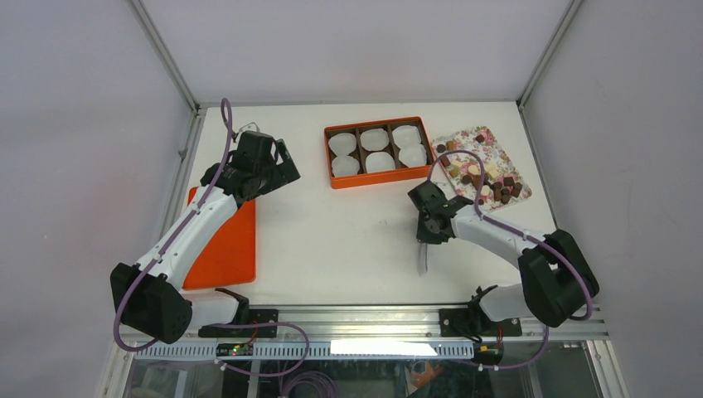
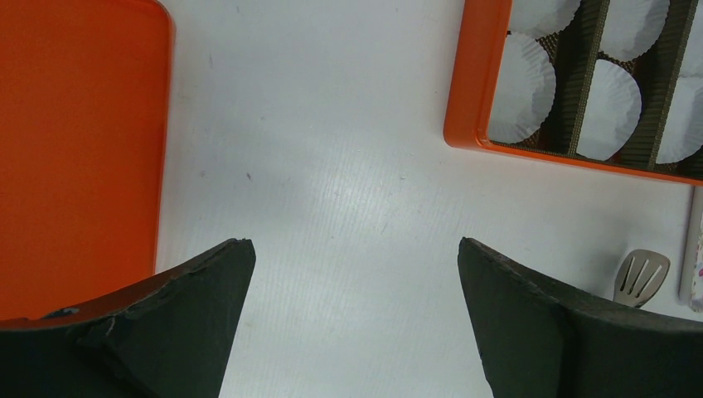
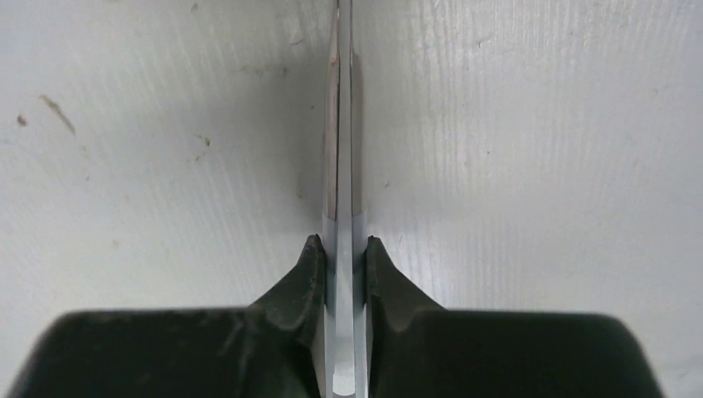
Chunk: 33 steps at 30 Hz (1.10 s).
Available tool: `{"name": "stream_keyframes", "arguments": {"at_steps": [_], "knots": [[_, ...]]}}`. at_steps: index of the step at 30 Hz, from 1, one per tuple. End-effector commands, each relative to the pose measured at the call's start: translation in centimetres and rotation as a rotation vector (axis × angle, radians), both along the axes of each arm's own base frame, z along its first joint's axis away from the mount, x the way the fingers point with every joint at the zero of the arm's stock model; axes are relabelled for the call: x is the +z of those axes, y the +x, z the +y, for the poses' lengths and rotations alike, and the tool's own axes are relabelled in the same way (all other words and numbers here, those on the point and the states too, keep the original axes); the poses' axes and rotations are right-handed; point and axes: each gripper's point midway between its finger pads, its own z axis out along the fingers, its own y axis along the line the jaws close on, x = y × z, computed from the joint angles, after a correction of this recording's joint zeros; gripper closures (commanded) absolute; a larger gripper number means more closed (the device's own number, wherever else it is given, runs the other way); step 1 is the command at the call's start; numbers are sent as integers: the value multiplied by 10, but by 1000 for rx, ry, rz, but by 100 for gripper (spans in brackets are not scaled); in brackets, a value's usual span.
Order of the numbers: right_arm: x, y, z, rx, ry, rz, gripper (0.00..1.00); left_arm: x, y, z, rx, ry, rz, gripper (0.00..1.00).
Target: Pack the chocolate
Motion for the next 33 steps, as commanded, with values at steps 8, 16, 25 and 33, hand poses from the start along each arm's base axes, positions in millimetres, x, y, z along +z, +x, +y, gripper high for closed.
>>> {"name": "stream_keyframes", "arguments": {"at_steps": [8,16,25,33], "knots": [[126,13,-9,154,72,-33,100,21,11,6,12,24,-70,1],[156,49,-42,101,68,108,99,26,16,2,1,17,-71,1],[166,103,-73,23,103,125,91,30,10,10,5,45,-85,1],[157,138,-87,13,178,161,81,35,10,21,6,116,-99,1]]}}
